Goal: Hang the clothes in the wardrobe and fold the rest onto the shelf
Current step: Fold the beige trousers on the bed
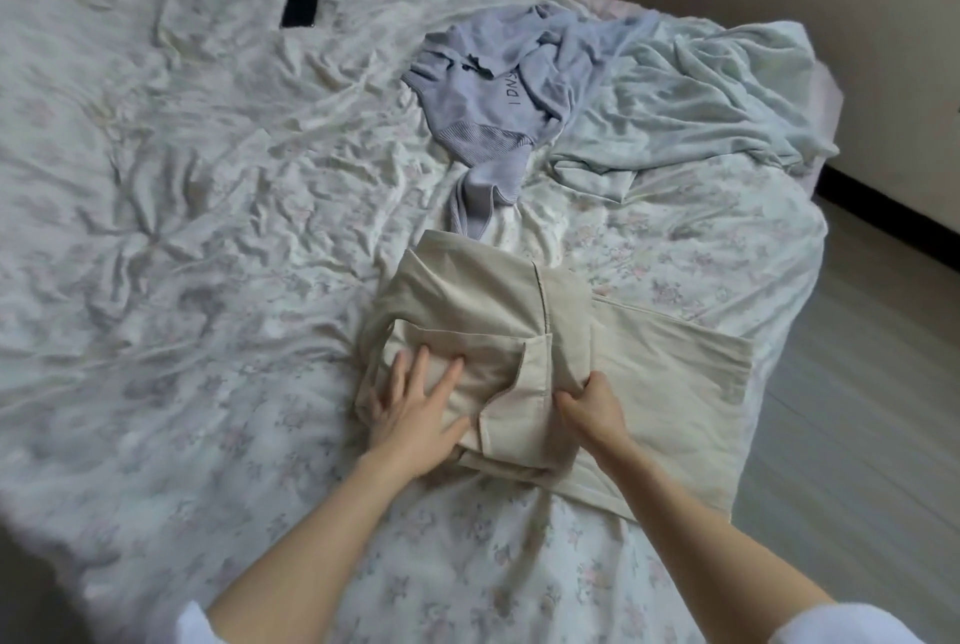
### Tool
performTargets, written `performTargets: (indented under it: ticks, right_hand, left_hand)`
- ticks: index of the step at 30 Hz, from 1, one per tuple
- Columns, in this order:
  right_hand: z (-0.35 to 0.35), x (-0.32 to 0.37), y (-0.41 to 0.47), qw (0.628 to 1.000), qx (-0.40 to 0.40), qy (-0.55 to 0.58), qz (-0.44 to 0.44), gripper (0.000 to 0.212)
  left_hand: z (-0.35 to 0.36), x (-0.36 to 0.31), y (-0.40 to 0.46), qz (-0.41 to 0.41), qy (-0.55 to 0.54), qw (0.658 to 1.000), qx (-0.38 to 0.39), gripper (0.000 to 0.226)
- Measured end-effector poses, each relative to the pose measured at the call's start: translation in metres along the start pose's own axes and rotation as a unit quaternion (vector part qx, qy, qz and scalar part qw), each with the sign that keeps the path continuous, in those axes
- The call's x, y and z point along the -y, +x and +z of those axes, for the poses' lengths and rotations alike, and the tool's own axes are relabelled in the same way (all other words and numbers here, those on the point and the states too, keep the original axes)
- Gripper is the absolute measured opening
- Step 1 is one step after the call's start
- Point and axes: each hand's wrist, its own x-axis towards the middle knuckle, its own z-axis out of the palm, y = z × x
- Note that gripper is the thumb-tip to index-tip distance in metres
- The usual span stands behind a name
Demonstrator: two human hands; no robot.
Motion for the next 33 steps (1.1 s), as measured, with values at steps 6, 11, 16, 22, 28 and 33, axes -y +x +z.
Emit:
performTargets:
  ticks: [6, 11, 16, 22, 28, 33]
  right_hand:
    - [-0.012, 0.015, 0.003, 0.966, -0.18, -0.099, -0.156, 0.049]
    - [-0.001, 0.088, 0.04, 0.899, -0.148, -0.244, -0.332, 0.043]
    - [0.034, 0.146, 0.064, 0.892, -0.074, -0.284, -0.343, 0.033]
    - [0.038, 0.171, 0.075, 0.971, -0.089, -0.079, -0.21, 0.016]
    - [0.031, 0.169, 0.08, 0.973, -0.114, -0.043, -0.194, 0.019]
    - [0.027, 0.154, 0.065, 0.966, -0.178, -0.064, -0.176, 0.038]
  left_hand:
    - [-0.005, 0.011, -0.001, 0.018, -0.201, 0.946, -0.253, 0.033]
    - [-0.025, 0.039, 0.026, -0.204, -0.342, 0.894, -0.205, 0.046]
    - [-0.023, 0.059, 0.042, -0.221, -0.34, 0.897, -0.175, 0.025]
    - [-0.019, 0.066, 0.047, -0.165, -0.309, 0.914, -0.205, 0.031]
    - [-0.012, 0.08, 0.043, -0.128, -0.28, 0.935, -0.174, 0.03]
    - [-0.015, 0.078, 0.047, -0.191, -0.372, 0.896, -0.148, 0.01]
